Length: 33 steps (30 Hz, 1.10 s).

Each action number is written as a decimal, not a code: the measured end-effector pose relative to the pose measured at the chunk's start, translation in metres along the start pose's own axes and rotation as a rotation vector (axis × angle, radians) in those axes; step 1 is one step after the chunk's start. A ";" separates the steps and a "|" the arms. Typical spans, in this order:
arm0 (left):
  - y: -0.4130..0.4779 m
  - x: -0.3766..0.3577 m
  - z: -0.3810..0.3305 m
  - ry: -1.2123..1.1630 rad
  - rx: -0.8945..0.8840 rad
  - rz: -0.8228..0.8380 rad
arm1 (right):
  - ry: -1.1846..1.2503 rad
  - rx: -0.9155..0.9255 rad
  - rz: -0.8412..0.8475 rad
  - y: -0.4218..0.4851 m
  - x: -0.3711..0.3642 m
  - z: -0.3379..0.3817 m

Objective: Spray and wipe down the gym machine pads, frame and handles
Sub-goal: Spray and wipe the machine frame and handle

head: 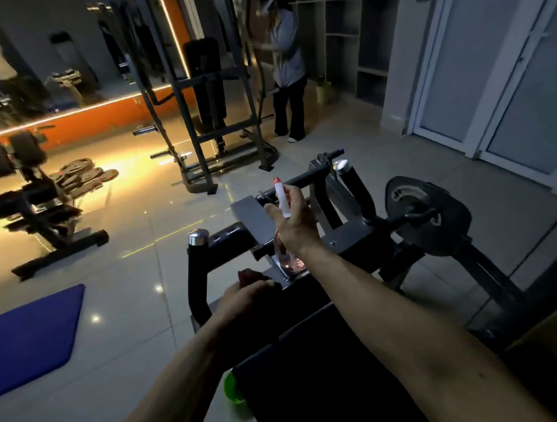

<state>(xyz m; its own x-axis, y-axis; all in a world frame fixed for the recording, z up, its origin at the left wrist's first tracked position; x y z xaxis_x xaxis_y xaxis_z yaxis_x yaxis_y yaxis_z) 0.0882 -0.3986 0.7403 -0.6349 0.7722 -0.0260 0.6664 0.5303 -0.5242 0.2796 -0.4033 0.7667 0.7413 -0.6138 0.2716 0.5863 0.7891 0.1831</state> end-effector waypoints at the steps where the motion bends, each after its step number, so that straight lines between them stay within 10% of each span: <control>1: 0.002 0.001 0.005 -0.015 -0.006 0.022 | -0.011 -0.008 -0.013 0.003 -0.002 -0.003; 6: -0.005 0.003 0.008 -0.040 -0.085 0.032 | -0.170 -0.122 0.159 -0.020 -0.001 -0.009; 11: 0.005 -0.017 0.010 -0.029 -0.126 0.172 | 0.262 -0.365 -0.204 -0.108 0.027 -0.045; 15: 0.053 -0.074 0.039 0.465 -0.284 0.289 | 1.002 -0.696 -0.075 -0.178 0.018 -0.041; 20: 0.057 -0.132 0.052 1.112 -0.233 0.408 | 1.233 -0.701 -0.194 -0.203 0.031 -0.076; 27: 0.097 -0.157 0.026 1.734 -0.540 0.097 | 1.034 -0.941 -0.782 -0.175 0.078 -0.390; 30: 0.128 -0.173 0.005 1.823 -0.579 -0.018 | 1.200 -0.724 -0.841 -0.145 0.114 -0.311; 33: 0.157 -0.181 0.007 1.903 -0.490 -0.024 | 0.741 -0.599 -0.794 -0.116 0.154 -0.211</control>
<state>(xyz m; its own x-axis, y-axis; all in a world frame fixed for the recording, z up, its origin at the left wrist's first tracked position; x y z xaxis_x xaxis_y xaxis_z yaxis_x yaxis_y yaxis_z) 0.3052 -0.4580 0.6565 0.3069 -0.1017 0.9463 0.9103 0.3216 -0.2606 0.3943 -0.5946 0.5878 0.0042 -0.9359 -0.3522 0.8697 0.1772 -0.4606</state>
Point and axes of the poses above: each hand's wrist, its own y-axis towards the middle knuckle, its own x-axis out of the back of the hand, z = x × y, the point moved 5 cm from there along y, towards the middle knuckle, and after that the axes turned 11 degrees about z, right-handed, at the moved point
